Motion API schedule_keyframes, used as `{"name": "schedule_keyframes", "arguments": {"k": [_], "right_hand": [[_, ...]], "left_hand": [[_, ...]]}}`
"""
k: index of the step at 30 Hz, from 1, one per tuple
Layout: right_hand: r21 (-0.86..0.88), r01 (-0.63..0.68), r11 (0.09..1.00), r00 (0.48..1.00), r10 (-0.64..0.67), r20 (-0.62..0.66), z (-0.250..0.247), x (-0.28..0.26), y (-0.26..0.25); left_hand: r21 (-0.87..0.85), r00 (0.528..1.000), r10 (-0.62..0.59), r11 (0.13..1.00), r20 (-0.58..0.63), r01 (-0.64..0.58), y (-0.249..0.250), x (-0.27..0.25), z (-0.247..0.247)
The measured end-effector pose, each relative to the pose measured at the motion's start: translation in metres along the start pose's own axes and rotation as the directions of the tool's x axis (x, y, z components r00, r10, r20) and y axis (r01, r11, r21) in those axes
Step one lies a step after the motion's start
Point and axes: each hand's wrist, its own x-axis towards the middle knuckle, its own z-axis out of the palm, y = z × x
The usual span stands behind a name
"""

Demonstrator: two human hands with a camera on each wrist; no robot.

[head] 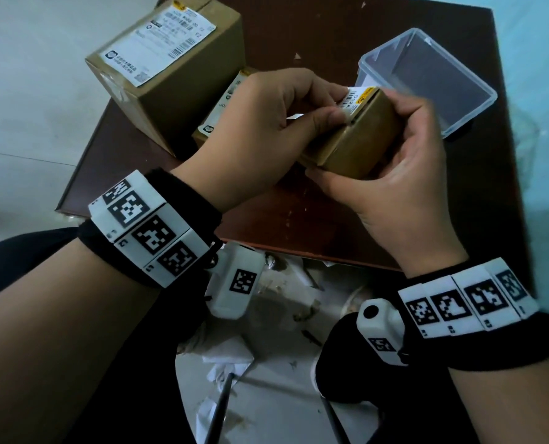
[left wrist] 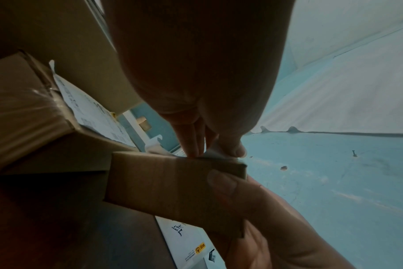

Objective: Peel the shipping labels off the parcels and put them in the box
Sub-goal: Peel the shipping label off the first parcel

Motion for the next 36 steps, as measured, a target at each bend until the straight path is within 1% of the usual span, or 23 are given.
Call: {"name": "schedule_keyframes", "arguments": {"k": [10, 14, 22, 26, 29, 31, 32, 36], "right_hand": [[0.002, -0.003, 1.000, 1.000, 0.003, -0.006, -0.0002, 0.0006, -0.0019], [-0.007, -0.005, 1.000, 1.000, 0.005, 0.001, -0.0010, 0.0005, -0.0027], [0.011, 0.008, 1.000, 1.000, -0.008, -0.013, -0.0002, -0.0010, -0.0072], [0.015, 0.013, 1.000, 1.000, -0.013, -0.014, 0.0007, -0.0017, -0.0077], [-0.011, 0.028, 1.000, 1.000, -0.028, -0.012, -0.0002, -0.0015, -0.0070], [-0.038, 0.042, 0.998, 0.999, -0.043, -0.006, 0.0003, -0.0019, -0.0065], [-0.055, 0.052, 0.997, 0.999, -0.052, -0.003, 0.0005, -0.0022, -0.0058], [-0.137, 0.071, 0.988, 0.997, -0.072, 0.001, 0.0017, -0.0044, -0.0044]], "left_hand": [[-0.041, 0.998, -0.056, 0.998, -0.011, 0.056, 0.0013, 0.0004, -0.0015], [-0.012, 0.999, -0.040, 0.999, -0.005, 0.040, 0.0018, 0.0001, -0.0019], [-0.015, 1.000, -0.006, 1.000, -0.011, 0.006, 0.0057, 0.0007, -0.0025], [-0.005, 1.000, -0.023, 1.000, -0.010, 0.023, 0.0055, 0.0005, -0.0035], [-0.020, 0.998, -0.065, 0.998, -0.027, 0.064, 0.0046, 0.0011, -0.0041], [-0.085, 0.995, -0.087, 0.993, -0.050, 0.082, 0.0044, 0.0021, -0.0047], [-0.091, 0.995, -0.079, 0.993, -0.056, 0.073, 0.0048, 0.0026, -0.0049], [-0.002, 0.998, -0.022, 1.000, -0.055, 0.022, 0.0081, 0.0000, -0.0027]]}}
